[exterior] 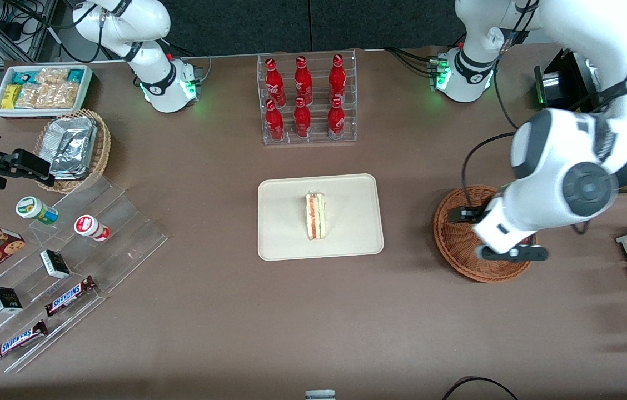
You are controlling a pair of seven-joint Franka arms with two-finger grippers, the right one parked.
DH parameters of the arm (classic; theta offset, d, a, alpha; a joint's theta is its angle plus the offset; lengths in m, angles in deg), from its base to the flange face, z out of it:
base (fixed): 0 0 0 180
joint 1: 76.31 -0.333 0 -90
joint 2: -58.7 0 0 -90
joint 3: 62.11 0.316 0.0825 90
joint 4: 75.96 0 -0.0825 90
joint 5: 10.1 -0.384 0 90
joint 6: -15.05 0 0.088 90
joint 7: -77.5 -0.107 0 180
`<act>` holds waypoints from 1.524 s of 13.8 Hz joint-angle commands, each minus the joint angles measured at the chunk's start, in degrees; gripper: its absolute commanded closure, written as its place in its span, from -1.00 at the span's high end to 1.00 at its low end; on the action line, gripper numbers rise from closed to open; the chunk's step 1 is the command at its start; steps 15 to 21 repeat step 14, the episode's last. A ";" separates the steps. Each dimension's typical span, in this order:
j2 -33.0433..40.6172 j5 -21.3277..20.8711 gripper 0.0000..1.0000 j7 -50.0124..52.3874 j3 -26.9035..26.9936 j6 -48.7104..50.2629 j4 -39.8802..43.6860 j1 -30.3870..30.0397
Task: Place sandwich from basket to tray
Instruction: 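Raise the left gripper away from the sandwich on the tray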
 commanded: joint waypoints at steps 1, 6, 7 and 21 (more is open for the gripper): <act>5.56 0.12 1.00 -1.39 -1.09 3.61 -2.47 -4.36; 11.54 -0.49 1.00 -8.16 -5.04 11.16 -2.12 -11.24; 12.69 -1.02 1.00 -8.25 -4.78 13.10 -1.94 -11.33; 19.72 -3.13 1.00 -10.88 -3.81 20.23 -2.03 -11.41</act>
